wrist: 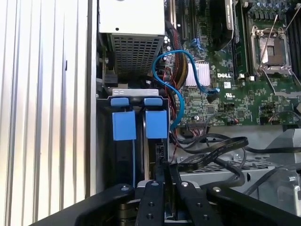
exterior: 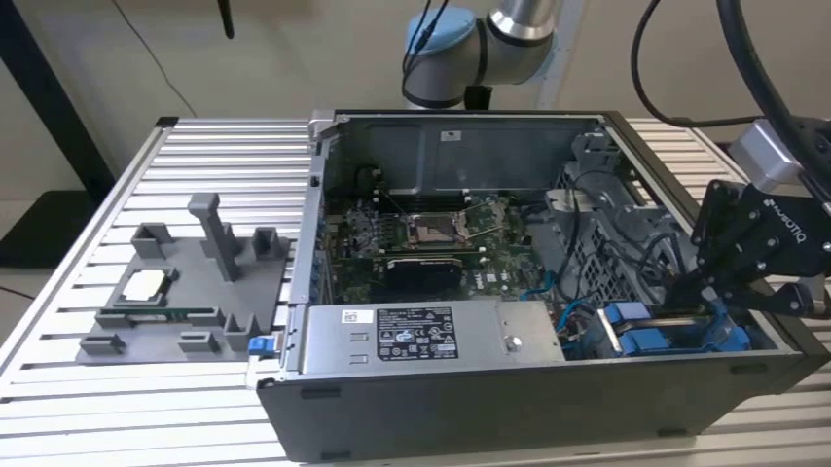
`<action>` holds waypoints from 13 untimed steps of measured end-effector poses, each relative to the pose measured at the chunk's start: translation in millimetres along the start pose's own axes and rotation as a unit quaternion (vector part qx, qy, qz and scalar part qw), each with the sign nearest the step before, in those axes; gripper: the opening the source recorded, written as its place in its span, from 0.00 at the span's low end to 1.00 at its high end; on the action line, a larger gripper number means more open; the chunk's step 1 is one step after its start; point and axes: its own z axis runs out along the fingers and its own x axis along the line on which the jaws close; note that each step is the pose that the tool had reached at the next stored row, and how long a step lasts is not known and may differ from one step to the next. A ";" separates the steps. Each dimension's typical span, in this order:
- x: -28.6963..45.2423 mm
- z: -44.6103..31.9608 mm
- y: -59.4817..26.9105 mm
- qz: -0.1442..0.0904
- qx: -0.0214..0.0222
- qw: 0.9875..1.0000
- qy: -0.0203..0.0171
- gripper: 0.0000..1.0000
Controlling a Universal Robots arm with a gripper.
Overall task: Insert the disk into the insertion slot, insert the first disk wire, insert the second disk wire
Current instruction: 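Insert the second disk wire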
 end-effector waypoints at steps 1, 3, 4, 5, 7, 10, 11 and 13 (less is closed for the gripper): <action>0.1 0.1 0.0 0.000 0.000 1.000 0.000 0.16; 0.3 0.4 -0.1 0.000 0.000 1.000 0.000 0.16; 0.3 0.6 -0.1 0.000 0.000 1.000 0.000 0.16; 0.3 0.9 -0.2 0.000 0.000 1.000 0.000 0.16; 0.4 1.6 -0.3 0.000 0.000 1.000 0.000 0.16; 0.6 2.6 -0.5 0.000 0.000 1.000 0.000 0.16; 0.6 2.9 -0.5 0.000 0.000 1.000 0.000 0.16; 0.8 3.6 -0.7 0.000 0.000 1.000 0.000 0.16</action>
